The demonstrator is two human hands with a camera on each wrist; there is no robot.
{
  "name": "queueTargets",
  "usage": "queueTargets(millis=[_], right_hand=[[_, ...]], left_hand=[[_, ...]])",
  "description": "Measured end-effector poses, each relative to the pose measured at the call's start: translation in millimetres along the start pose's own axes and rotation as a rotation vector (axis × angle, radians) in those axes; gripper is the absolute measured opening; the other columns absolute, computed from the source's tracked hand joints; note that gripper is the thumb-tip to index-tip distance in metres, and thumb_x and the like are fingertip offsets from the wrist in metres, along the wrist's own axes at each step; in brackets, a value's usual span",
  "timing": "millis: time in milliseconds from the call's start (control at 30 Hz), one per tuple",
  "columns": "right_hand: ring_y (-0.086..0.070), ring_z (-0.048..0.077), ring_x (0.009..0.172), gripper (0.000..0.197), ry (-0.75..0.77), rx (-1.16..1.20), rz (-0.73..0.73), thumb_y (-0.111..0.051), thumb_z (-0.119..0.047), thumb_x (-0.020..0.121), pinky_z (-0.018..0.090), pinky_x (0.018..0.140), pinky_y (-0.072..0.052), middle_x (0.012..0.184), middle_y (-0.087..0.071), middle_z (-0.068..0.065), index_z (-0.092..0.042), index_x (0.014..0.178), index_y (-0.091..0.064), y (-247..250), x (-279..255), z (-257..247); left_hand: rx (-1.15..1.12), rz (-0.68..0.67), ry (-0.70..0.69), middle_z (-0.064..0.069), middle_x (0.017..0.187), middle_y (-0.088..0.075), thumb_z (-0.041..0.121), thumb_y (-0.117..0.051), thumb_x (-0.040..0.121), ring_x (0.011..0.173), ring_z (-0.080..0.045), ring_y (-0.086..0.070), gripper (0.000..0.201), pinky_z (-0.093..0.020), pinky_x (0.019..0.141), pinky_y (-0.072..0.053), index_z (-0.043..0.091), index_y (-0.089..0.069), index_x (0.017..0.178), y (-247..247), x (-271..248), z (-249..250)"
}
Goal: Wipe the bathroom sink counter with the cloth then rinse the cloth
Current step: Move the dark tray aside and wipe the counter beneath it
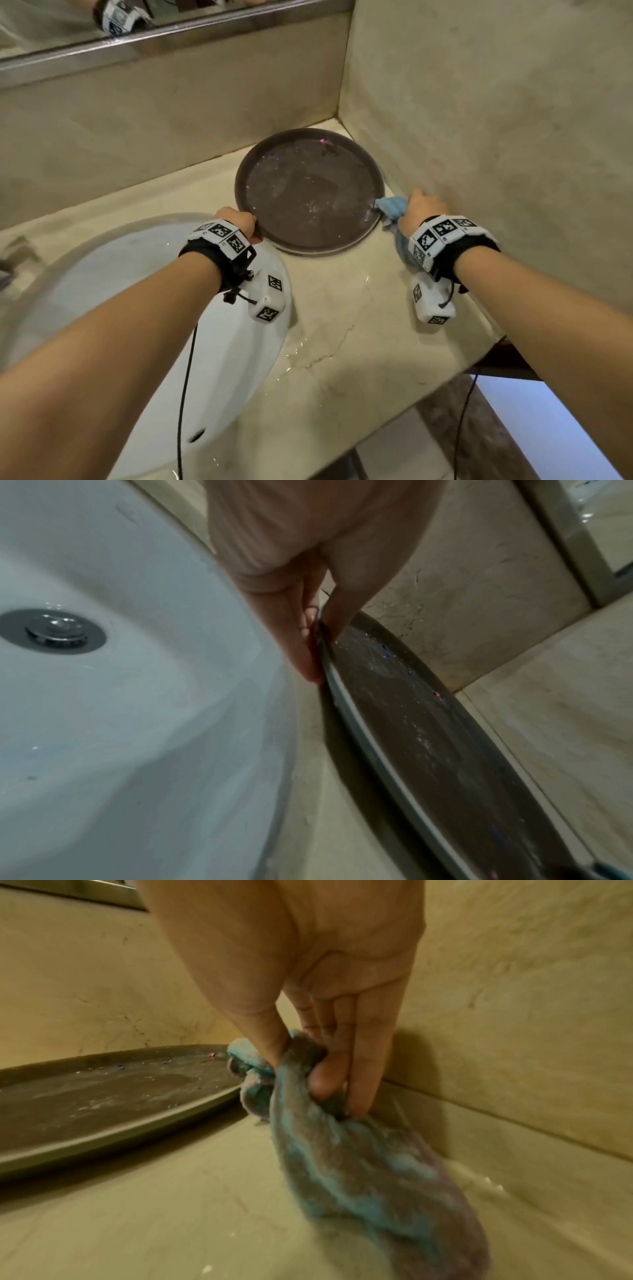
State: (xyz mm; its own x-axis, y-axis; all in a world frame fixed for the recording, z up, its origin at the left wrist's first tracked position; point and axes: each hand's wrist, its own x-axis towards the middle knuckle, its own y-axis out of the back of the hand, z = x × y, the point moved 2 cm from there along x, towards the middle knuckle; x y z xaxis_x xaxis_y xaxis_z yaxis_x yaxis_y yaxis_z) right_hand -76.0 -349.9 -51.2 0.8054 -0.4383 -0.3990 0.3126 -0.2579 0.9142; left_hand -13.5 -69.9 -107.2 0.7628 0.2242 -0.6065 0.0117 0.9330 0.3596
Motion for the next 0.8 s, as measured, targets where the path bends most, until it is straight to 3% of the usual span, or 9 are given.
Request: queueTargets(millis=[100,233,333,400,500,533,633,733,800], right_hand=[[-0.058,0.039,0.109,0.039,-0.011,0.013,-0.033,-0.06,-0.018,0.088,0.037,0.075,-0.043,0.122,-0.058,0.023,0.003,0.119,-0.049,1,6,-9],[-0.056,0.035,0.085,0.024,-0.074,0.165,-0.042,-0.057,-0.016,0.088,0.031,0.069,-0.039,0.115,-0.061,0.023,0.003,0.103,-0.054,-4,22,-20],[-0.06,0.032,0.104,0.042,-0.078,0.434,-0.099,-0.059,-0.021,0.086,0.031,0.08,-0.047,0.125,-0.058,0.02,0.0,0.123,-0.055,-16,34,-34],[-0.063,0.03,0.105,0.048,-0.062,0.549,-0.129,-0.062,-0.024,0.078,0.041,0.092,-0.053,0.123,-0.061,0.019,-0.004,0.122,-0.056,-24,48,-44],[-0.061,0.025,0.103,0.054,0.032,0.593,-0.115,-0.062,-0.019,0.075,0.047,0.094,-0.052,0.122,-0.059,0.016,-0.004,0.126,-0.052,-35,82,-63],[-0.059,0.026,0.104,0.053,0.072,0.568,-0.115,-0.061,-0.015,0.078,0.045,0.096,-0.051,0.125,-0.057,0.015,-0.004,0.129,-0.049,-28,73,-78],[-0.056,0.032,0.111,0.045,0.169,0.382,-0.129,-0.052,-0.003,0.087,0.037,0.089,-0.047,0.132,-0.051,0.023,0.002,0.131,-0.046,-13,57,-116],[-0.048,0.037,0.124,0.053,0.207,0.232,-0.134,-0.051,-0.007,0.092,0.04,0.098,-0.042,0.14,-0.043,0.024,-0.001,0.142,-0.034,-12,63,-139],[-0.05,0.038,0.122,0.057,0.262,0.244,-0.116,-0.054,-0.012,0.09,0.039,0.097,-0.043,0.135,-0.049,0.023,-0.007,0.143,-0.034,-14,65,-152]], left_hand=[[-0.113,0.118,-0.005,-0.021,0.106,-0.06,-0.004,-0.049,0.087,0.092,-0.04,-0.064,0.015,-0.048,0.073,-0.056,0.003,-0.051,0.1,19,1,3],[-0.122,0.218,-0.052,-0.02,0.113,-0.058,0.006,-0.053,0.09,0.101,-0.036,-0.061,0.011,-0.055,0.081,-0.054,0.013,-0.046,0.092,70,9,0],[-0.084,0.273,-0.07,-0.019,0.096,-0.061,0.007,-0.052,0.092,0.085,-0.031,-0.063,0.026,-0.046,0.074,-0.057,0.019,-0.043,0.071,102,13,-15],[-0.086,0.279,-0.047,-0.01,0.078,-0.057,0.006,-0.05,0.093,0.065,-0.024,-0.057,0.032,-0.037,0.059,-0.058,0.022,-0.039,0.068,115,17,-31],[-0.093,0.306,-0.025,-0.006,0.071,-0.052,0.005,-0.051,0.093,0.057,-0.015,-0.051,0.033,-0.028,0.046,-0.054,0.023,-0.04,0.067,134,18,-54],[-0.093,0.31,-0.014,-0.008,0.074,-0.053,0.006,-0.051,0.093,0.057,-0.016,-0.051,0.034,-0.028,0.048,-0.055,0.023,-0.04,0.066,140,18,-59],[-0.121,0.314,0.005,-0.014,0.088,-0.055,0.008,-0.052,0.093,0.062,-0.019,-0.053,0.032,-0.043,0.076,-0.054,0.024,-0.042,0.067,154,20,-71],[-0.126,0.327,0.021,-0.018,0.096,-0.059,0.013,-0.054,0.092,0.075,-0.026,-0.058,0.025,-0.048,0.083,-0.054,0.024,-0.047,0.071,166,23,-78],[-0.124,0.328,0.038,-0.02,0.102,-0.062,0.016,-0.057,0.091,0.082,-0.028,-0.06,0.018,-0.05,0.084,-0.055,0.023,-0.049,0.076,169,27,-81]])
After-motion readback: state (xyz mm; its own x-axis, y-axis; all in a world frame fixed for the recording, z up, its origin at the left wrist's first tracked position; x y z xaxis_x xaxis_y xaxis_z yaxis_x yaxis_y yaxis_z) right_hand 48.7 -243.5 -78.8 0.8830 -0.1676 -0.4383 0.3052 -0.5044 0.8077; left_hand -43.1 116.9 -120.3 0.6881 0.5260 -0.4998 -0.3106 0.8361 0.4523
